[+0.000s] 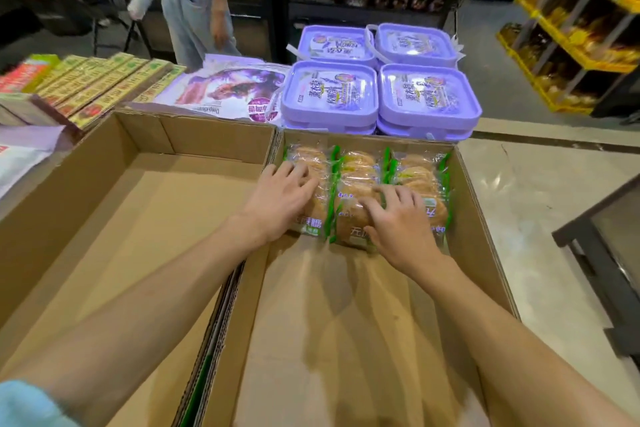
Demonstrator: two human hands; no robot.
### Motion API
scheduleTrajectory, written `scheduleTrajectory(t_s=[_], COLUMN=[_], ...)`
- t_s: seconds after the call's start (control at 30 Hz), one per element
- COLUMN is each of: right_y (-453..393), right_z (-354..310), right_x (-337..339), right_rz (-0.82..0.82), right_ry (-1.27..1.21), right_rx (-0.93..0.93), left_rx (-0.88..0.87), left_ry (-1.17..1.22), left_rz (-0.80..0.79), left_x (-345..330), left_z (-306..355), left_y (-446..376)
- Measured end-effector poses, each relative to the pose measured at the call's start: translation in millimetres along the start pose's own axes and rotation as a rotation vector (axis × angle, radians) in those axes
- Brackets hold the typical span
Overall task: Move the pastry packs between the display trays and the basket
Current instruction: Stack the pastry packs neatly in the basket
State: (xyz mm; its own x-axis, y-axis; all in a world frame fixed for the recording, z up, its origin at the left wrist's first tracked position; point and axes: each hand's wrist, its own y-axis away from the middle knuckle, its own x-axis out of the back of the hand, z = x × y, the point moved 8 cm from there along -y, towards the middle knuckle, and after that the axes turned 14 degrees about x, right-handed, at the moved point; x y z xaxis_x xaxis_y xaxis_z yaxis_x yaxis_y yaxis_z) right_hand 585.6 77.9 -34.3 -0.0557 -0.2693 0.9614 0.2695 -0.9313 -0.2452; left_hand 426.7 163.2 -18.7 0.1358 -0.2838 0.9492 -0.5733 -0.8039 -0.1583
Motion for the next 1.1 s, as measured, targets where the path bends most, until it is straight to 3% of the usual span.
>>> scheduleTrajectory(t_s=[0.1, 0.23, 0.3, 0.43, 0.7, 0.9, 1.1], right_y=[3, 2, 0, -1, 3, 20, 77], right_z=[-5, -7, -7, -4, -7, -12, -25], right_x=[-16, -25, -26, -27, -26, -13, 54], right_rz=[-0.128, -0.15, -0.139, -0.131, -0.135, -0.179, -0.083], right_ry=[0.007, 0.006, -0.005, -0.006, 0.019, -0.025, -0.015], right_rx=[0.019, 0.039, 0.05, 0.036, -0.049, -0.106, -0.276], left_rx=[0.04, 0.078, 0.094, 0.151, 0.223, 0.236, 0.108], left_ry=[0.015, 0.075, 0.08, 0.065, 0.097, 0.195, 0.333], left_rz=[0.057, -0.185, -0.231, -0.162, -0.17, -0.13, -0.03], left_x=[2, -14, -24, -36, -36, -10, 35], left_z=[4, 20, 27, 24, 26, 17, 34], left_y=[5, 6, 4, 5, 5, 25, 76])
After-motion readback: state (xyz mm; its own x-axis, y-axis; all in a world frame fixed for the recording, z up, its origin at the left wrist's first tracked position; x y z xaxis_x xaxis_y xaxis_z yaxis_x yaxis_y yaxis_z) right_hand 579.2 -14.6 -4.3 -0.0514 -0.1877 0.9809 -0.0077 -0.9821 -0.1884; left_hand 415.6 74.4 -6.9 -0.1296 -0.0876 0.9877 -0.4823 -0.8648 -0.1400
